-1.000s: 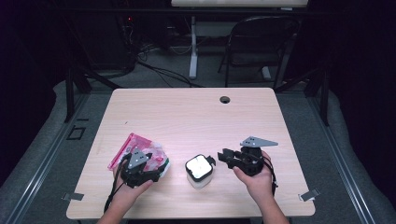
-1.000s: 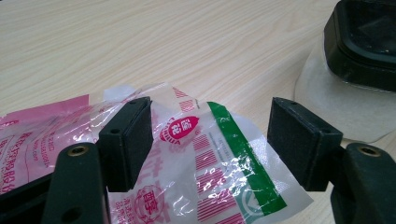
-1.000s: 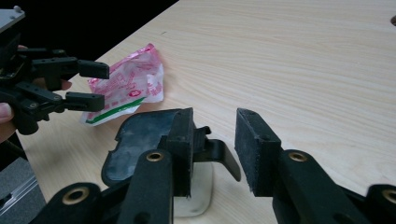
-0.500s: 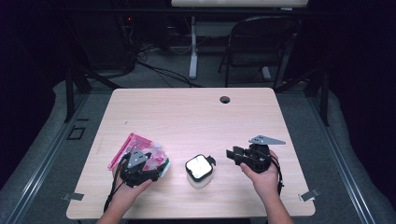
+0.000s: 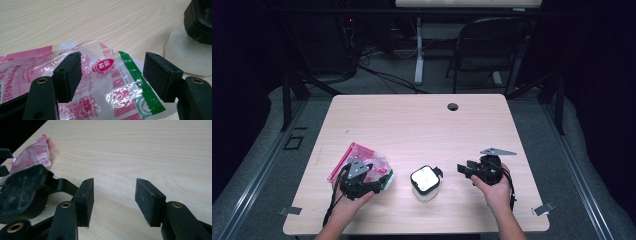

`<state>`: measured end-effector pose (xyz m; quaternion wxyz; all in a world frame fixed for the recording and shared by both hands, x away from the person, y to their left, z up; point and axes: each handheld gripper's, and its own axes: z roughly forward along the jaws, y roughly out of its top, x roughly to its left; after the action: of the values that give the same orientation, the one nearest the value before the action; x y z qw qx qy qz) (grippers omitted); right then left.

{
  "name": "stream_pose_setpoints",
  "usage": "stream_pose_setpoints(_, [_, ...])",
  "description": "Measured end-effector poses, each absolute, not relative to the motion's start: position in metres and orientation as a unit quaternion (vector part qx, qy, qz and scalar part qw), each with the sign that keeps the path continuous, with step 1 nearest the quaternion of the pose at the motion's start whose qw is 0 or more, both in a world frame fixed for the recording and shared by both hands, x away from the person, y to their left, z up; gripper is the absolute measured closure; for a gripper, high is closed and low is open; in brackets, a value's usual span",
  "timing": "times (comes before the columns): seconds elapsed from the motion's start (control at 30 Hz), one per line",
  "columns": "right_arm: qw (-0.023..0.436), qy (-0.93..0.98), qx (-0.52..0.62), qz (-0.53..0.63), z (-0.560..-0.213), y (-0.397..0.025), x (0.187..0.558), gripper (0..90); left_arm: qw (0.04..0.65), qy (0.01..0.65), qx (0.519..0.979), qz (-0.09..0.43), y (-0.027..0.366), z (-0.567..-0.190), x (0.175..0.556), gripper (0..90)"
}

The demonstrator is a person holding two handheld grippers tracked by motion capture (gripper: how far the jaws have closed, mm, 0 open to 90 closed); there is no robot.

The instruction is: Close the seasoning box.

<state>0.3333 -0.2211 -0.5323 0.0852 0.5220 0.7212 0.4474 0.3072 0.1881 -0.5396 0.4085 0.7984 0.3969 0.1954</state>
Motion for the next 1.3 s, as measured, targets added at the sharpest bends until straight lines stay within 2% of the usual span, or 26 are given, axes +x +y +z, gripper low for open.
stream_pose_setpoints(0.4, [0.07,0.723,0.543,0.421,-0.553,-0.224,0.34,49.4,0.403,0.409,0.796,0.191,0.192,-0.546,0.312,31.8])
stream_pose_setpoints(1.3, [0.064,0.721,0.547,0.421,-0.556,-0.224,0.339,46.9,0.406,0.423,0.79,0.183,0.198,-0.549,0.318,31.8])
